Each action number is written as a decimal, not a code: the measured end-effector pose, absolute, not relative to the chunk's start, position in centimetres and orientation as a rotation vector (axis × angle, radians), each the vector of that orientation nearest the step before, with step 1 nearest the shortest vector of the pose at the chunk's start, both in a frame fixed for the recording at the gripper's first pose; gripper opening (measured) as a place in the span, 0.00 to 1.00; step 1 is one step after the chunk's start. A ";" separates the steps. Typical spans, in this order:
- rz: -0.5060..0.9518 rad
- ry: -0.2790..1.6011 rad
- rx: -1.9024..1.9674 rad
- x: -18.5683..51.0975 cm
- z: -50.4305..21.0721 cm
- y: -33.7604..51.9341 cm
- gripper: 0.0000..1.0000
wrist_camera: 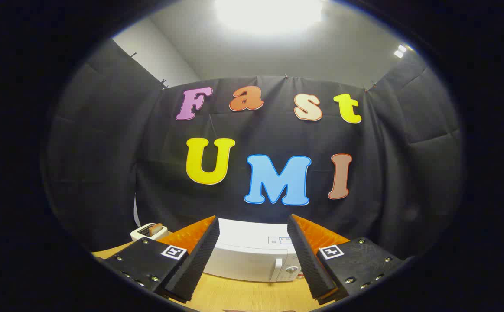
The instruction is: Open the microwave, put the food inside, and close the microwave door.
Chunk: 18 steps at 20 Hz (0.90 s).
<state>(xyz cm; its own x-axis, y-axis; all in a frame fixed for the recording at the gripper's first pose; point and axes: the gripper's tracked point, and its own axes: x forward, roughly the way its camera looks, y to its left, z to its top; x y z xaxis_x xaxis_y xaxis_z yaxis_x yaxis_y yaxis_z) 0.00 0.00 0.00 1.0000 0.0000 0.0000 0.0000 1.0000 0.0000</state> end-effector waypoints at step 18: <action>0.043 -0.014 0.002 0.2 -1.3 2.9 0.95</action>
<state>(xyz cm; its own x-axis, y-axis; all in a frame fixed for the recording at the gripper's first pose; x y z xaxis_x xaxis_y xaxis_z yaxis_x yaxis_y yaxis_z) 0.16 2.91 -1.31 0.9990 0.0431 0.0136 -0.0431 0.9991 0.0022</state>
